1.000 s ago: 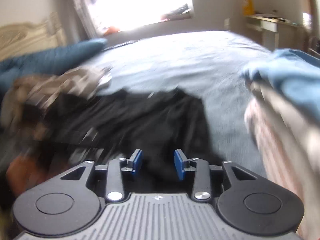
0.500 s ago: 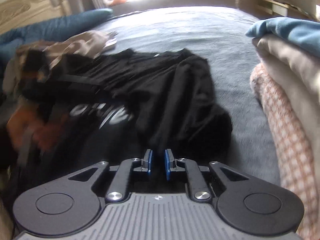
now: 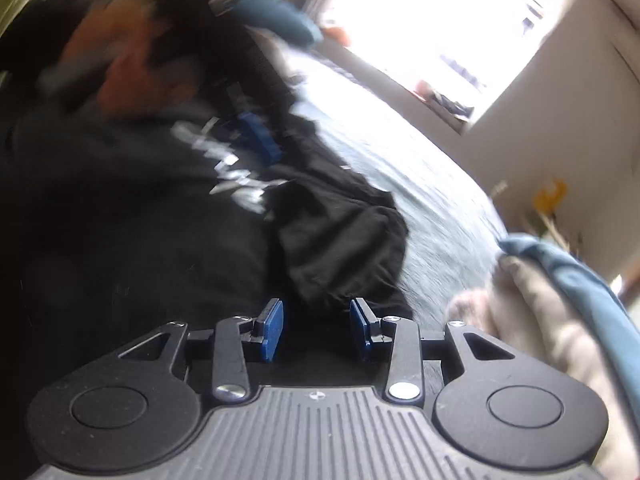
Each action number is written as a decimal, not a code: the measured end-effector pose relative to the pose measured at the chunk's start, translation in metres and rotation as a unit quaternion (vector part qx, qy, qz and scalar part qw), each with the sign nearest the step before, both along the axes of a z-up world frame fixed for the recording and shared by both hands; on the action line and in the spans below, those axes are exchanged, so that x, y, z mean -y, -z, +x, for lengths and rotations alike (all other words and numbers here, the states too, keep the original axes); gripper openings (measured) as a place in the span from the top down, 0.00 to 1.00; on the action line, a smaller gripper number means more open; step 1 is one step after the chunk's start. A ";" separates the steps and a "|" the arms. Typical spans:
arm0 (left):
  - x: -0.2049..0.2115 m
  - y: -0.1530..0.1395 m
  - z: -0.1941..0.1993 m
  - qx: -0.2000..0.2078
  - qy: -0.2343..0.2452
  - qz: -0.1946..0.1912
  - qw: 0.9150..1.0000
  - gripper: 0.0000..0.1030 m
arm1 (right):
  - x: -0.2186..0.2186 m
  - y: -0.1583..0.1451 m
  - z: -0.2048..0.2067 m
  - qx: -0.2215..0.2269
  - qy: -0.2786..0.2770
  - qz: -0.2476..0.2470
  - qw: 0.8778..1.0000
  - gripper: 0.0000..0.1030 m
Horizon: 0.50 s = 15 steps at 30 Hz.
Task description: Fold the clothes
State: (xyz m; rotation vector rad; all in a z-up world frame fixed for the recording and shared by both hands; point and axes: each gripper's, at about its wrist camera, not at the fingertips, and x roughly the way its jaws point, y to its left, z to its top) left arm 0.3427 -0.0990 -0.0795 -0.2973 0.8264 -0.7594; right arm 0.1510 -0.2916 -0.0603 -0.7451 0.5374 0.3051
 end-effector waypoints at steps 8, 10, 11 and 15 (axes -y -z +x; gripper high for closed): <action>0.028 0.009 0.008 -0.012 0.013 0.074 0.997 0.95 | -0.001 0.013 0.017 0.032 0.015 -0.029 0.999 0.63; 0.016 0.006 0.018 -0.046 -0.005 0.027 0.999 0.98 | 0.005 0.008 0.013 0.041 0.026 -0.004 0.999 0.63; 0.009 0.004 0.024 -0.060 -0.015 0.002 0.998 0.98 | 0.008 0.007 0.010 0.045 0.031 0.006 0.999 0.64; -0.005 -0.002 0.044 -0.079 -0.053 -0.055 0.994 0.99 | 0.012 0.007 0.005 0.059 0.032 0.017 0.998 0.64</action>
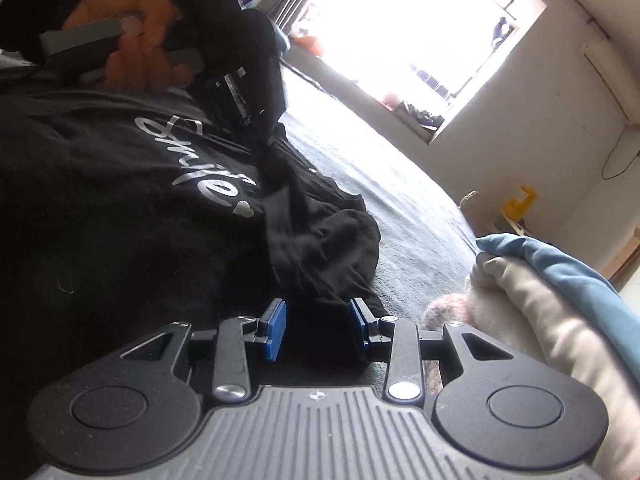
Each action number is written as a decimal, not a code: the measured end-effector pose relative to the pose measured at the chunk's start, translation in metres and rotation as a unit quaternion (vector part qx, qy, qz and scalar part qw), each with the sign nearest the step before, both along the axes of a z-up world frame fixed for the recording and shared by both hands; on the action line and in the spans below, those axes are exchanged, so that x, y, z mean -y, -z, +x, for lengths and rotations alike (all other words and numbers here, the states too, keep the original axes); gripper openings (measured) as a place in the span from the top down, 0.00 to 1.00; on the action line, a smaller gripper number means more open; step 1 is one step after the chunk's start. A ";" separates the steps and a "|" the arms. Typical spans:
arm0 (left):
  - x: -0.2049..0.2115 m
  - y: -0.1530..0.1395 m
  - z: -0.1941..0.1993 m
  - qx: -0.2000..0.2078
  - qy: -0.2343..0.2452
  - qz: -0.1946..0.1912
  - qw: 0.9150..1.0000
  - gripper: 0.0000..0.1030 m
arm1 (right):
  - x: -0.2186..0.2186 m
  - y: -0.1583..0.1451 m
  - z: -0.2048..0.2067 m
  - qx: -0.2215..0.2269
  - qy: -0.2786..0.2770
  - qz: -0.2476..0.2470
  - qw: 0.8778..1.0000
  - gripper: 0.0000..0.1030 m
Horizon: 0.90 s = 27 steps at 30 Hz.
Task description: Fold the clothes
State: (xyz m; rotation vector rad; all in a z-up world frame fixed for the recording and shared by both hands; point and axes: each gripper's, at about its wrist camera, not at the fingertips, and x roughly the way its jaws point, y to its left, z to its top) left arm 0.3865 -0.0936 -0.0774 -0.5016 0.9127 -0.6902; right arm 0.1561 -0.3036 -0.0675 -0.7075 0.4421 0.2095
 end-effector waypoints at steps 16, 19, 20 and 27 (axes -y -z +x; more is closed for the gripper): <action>-0.009 0.001 0.033 -0.040 -0.038 -0.047 0.997 0.99 | -0.025 0.032 0.034 0.059 -0.014 -0.114 0.992 1.00; -0.014 0.013 0.040 -0.063 -0.045 -0.039 0.996 0.99 | -0.010 0.024 0.032 0.057 0.009 -0.082 0.995 1.00; -0.015 0.017 0.042 -0.072 -0.047 -0.041 0.995 0.99 | -0.007 0.023 0.031 0.053 0.007 -0.081 0.995 1.00; -0.021 0.038 0.050 -0.112 -0.061 -0.062 0.990 0.99 | -0.035 0.032 0.024 0.065 -0.082 -0.131 0.986 0.99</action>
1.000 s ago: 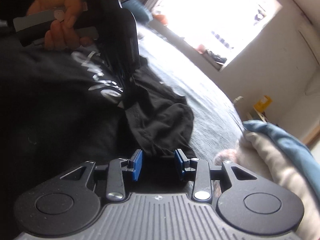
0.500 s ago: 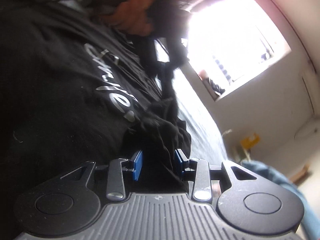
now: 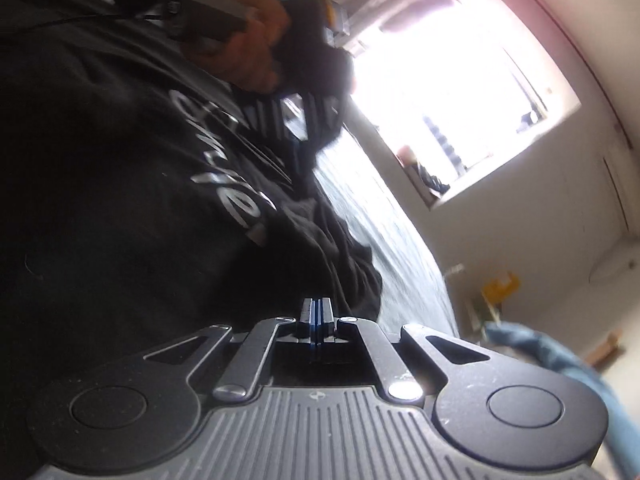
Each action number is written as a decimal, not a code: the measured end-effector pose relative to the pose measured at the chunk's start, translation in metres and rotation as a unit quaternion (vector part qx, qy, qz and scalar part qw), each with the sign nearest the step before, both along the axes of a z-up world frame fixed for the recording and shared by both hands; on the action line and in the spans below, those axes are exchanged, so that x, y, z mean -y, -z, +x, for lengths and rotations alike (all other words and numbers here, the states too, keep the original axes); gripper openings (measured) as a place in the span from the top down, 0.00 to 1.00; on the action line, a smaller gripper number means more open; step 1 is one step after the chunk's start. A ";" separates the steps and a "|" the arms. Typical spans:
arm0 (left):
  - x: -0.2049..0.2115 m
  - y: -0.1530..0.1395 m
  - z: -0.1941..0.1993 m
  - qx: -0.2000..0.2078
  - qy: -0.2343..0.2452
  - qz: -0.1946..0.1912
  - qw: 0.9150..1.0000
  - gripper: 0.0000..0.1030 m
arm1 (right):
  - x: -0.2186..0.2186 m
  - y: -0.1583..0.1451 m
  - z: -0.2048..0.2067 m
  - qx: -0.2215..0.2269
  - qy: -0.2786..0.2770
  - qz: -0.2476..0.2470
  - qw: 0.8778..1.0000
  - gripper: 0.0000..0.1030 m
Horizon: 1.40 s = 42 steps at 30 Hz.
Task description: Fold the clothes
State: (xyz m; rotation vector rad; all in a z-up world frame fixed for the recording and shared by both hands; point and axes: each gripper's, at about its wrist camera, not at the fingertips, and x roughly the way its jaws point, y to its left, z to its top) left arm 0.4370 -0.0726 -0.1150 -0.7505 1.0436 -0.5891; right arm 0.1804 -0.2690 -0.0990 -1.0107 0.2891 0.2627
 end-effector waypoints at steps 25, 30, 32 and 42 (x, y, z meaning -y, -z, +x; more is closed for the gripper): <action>0.001 0.014 0.012 -0.032 0.007 -0.002 0.999 0.98 | 0.023 -0.043 0.016 -0.032 0.003 0.132 0.991 1.00; -0.002 0.014 0.012 -0.024 0.016 -0.004 1.000 0.98 | 0.001 -0.016 -0.004 -0.069 -0.037 0.054 0.995 1.00; -0.003 0.013 0.011 -0.016 0.022 -0.008 1.000 0.98 | -0.001 -0.018 -0.004 -0.082 -0.038 0.061 0.994 1.00; -0.019 0.000 0.004 0.013 0.026 -0.008 1.000 0.80 | -0.005 -0.047 0.008 -0.121 0.026 0.214 0.969 0.61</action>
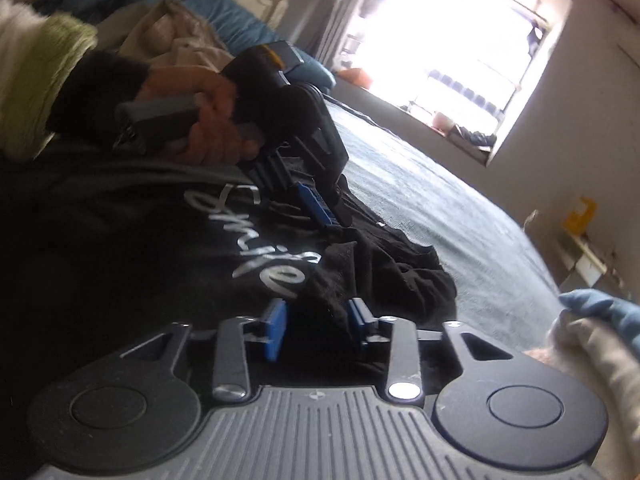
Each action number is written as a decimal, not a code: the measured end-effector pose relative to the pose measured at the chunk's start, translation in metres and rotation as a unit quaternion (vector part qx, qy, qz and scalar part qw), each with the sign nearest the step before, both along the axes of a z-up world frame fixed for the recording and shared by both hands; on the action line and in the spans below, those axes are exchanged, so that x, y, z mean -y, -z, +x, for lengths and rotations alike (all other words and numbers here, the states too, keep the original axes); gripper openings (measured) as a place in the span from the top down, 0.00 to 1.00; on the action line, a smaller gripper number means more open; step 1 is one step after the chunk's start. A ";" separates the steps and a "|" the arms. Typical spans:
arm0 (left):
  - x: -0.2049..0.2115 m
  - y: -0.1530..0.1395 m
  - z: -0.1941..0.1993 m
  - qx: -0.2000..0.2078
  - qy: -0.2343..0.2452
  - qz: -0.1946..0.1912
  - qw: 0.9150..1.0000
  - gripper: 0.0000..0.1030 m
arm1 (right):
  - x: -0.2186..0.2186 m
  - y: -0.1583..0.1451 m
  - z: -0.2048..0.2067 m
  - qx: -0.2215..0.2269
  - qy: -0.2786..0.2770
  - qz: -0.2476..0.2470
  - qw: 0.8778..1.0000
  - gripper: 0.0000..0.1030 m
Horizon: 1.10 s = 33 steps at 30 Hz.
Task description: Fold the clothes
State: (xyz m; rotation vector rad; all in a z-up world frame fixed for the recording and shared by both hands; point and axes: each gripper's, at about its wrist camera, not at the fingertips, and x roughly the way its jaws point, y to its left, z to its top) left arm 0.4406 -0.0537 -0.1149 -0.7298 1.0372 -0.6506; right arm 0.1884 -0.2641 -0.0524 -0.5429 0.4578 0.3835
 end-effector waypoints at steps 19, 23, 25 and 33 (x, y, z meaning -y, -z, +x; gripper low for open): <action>0.019 -0.006 -0.005 0.048 0.011 0.059 0.997 0.72 | -0.006 0.023 -0.001 -0.020 0.025 -0.020 0.999 0.89; 0.024 -0.009 -0.009 0.059 0.026 0.082 0.995 0.96 | 0.023 -0.002 -0.019 -0.052 0.042 0.052 0.996 0.88; 0.018 -0.012 -0.010 0.050 0.022 0.077 0.996 0.99 | 0.051 -0.024 -0.038 -0.078 0.056 0.117 0.988 0.88; 0.003 -0.032 -0.017 0.061 0.022 0.136 0.989 0.75 | 0.137 -0.122 -0.133 -0.098 0.076 0.307 0.944 0.83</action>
